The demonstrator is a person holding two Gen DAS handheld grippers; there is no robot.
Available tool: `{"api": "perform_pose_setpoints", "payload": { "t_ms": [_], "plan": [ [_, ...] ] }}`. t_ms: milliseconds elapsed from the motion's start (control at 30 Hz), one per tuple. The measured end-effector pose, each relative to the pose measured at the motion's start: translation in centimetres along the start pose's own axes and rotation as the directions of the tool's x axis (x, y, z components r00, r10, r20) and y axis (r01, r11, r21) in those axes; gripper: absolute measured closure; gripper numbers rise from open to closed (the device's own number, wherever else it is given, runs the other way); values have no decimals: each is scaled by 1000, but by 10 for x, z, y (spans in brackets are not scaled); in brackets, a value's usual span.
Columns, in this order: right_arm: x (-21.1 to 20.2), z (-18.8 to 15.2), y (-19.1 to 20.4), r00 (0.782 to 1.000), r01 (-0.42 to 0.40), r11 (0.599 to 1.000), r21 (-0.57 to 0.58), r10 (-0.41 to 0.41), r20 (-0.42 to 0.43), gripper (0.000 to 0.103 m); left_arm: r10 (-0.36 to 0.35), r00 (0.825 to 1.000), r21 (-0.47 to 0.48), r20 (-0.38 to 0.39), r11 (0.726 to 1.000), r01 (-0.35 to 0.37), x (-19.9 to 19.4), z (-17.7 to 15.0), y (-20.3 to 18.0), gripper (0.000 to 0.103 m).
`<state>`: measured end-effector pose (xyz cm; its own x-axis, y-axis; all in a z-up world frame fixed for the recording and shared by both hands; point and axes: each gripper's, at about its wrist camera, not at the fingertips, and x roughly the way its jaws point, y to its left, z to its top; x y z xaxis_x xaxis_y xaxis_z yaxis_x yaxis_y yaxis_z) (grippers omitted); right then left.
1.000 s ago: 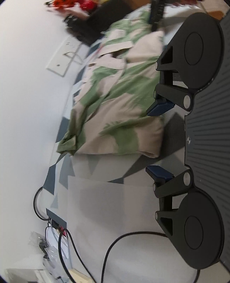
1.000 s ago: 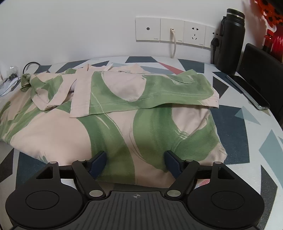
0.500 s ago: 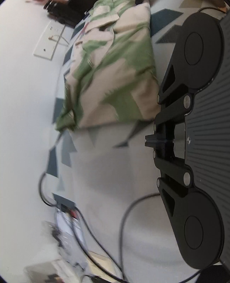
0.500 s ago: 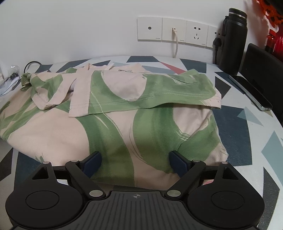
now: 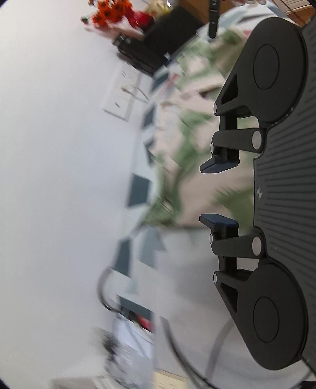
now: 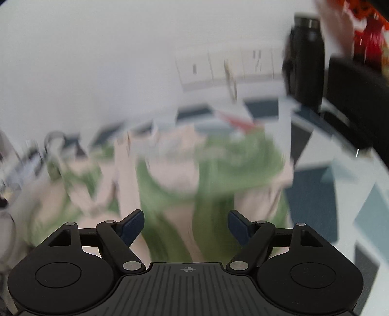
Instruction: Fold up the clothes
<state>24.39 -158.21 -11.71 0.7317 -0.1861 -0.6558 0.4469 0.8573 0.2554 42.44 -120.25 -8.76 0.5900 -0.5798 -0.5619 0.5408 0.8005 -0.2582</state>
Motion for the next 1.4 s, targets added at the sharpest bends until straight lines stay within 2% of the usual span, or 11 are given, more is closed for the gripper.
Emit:
{"api": "perform_pose_setpoints", "payload": {
  "t_ms": [167,267,333,400,500,567,733,933,1000,1100,1400],
  "plan": [
    [-49,74,10,987,2,999,-37,4,158,30,-63,990,47,129,997,57,-6,49,-34,43],
    [-71,119,16,966,20,997,-68,-2,257,27,-88,975,62,204,995,77,-8,75,-52,25],
    [-75,136,19,954,37,995,-93,-7,301,23,-89,975,62,202,995,78,1,79,-57,17],
    [-67,141,18,950,62,992,-112,-24,313,22,-86,985,58,148,995,78,21,72,-60,12],
    [-38,128,1,963,53,993,-108,-22,270,21,-42,999,68,29,997,40,61,52,-62,12],
    [-8,105,-15,978,60,991,-120,-35,207,21,11,999,75,-44,997,-8,87,38,-64,12],
    [50,37,-37,999,43,987,-158,-44,-2,21,89,978,81,-190,994,-74,126,9,-61,8],
    [86,-8,-26,983,33,956,-293,-83,-162,19,157,953,150,-260,981,-121,149,-6,-66,3],
    [92,-7,-29,984,29,956,-293,-79,-162,12,163,942,168,-293,979,-117,160,-9,-68,2],
    [103,7,-33,984,39,961,-273,-84,-157,13,184,936,206,-299,971,-124,175,-11,-71,1],
    [144,72,-40,981,88,978,-189,-118,-153,21,94,966,171,-242,984,-53,220,41,-56,1]
  ]
}}
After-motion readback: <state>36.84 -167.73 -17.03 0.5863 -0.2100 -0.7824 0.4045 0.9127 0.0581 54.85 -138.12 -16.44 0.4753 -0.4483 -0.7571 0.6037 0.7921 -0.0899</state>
